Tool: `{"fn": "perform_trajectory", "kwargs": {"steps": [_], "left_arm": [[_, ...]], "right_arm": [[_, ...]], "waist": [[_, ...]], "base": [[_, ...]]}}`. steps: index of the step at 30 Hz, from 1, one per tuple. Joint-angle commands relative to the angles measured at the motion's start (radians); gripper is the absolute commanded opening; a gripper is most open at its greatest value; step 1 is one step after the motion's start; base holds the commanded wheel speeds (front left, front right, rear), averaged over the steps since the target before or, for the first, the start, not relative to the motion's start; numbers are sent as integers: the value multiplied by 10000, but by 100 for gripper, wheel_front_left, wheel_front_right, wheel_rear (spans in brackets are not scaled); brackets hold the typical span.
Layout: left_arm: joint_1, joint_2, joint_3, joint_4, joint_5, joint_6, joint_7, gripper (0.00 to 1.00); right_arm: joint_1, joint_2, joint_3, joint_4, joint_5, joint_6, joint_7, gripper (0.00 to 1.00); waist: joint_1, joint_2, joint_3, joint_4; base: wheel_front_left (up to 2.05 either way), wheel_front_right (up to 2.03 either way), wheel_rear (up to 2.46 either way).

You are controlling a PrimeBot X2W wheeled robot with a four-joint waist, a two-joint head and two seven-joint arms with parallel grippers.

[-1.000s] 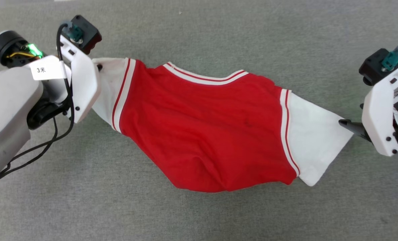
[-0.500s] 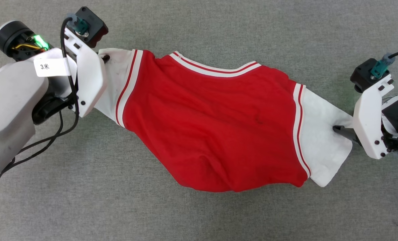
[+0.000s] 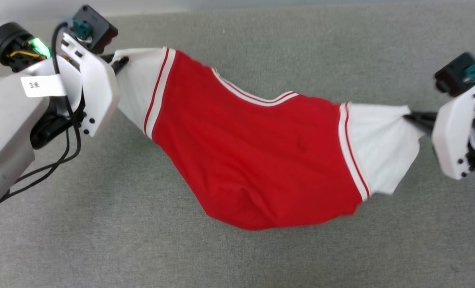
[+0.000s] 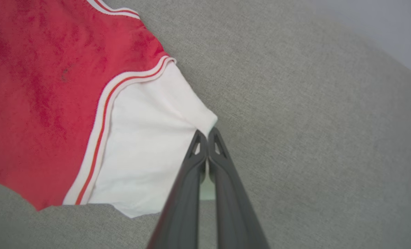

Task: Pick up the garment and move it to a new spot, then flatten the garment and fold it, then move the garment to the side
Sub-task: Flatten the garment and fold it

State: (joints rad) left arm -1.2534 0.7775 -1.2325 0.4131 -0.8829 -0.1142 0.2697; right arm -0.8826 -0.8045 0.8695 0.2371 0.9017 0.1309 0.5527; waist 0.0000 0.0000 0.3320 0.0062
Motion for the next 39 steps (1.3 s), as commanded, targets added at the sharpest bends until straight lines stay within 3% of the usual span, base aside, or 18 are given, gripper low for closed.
{"fn": "perform_trajectory", "kwargs": {"steps": [1, 7, 14, 21, 29, 39], "left_arm": [[-74, 78, 136, -173, 64, 84, -190, 0], [-486, 224, 451, -649, 139, 270, -494, 0], [-1443, 191, 977, -1033, 265, 426, -751, 0], [-3078, -369, 1587, -325, 469, 364, -955, 0], [-5327, -1369, 2180, 1348, 965, 293, -1764, 0], [-7914, -2216, 2773, 3136, 1386, 131, -2950, 0]], "right_arm": [[-185, -275, -42, -197, 72, -5, -335, 0], [-729, -775, -396, -631, 50, -5, -1032, 0], [-1988, -933, -1185, -1030, -465, -5, -1647, 0], [-4106, -333, -1716, -444, -1446, -6, -1720, 0], [-6899, 738, -2108, 1326, -2566, -6, -2146, 0], [-9910, 1808, -2290, 3348, -3634, -6, -3142, 0]], "waist": [[0, 0, -409, -14], [0, 0, -677, -47], [0, 0, -495, -108], [0, 0, 384, -145], [0, 0, 1624, -167], [0, 0, 2461, -112]], "base": [[0, 0, 0], [0, 0, 0], [0, 0, 0], [0, 0, 0], [0, 0, 0], [0, 0, 0]]}}
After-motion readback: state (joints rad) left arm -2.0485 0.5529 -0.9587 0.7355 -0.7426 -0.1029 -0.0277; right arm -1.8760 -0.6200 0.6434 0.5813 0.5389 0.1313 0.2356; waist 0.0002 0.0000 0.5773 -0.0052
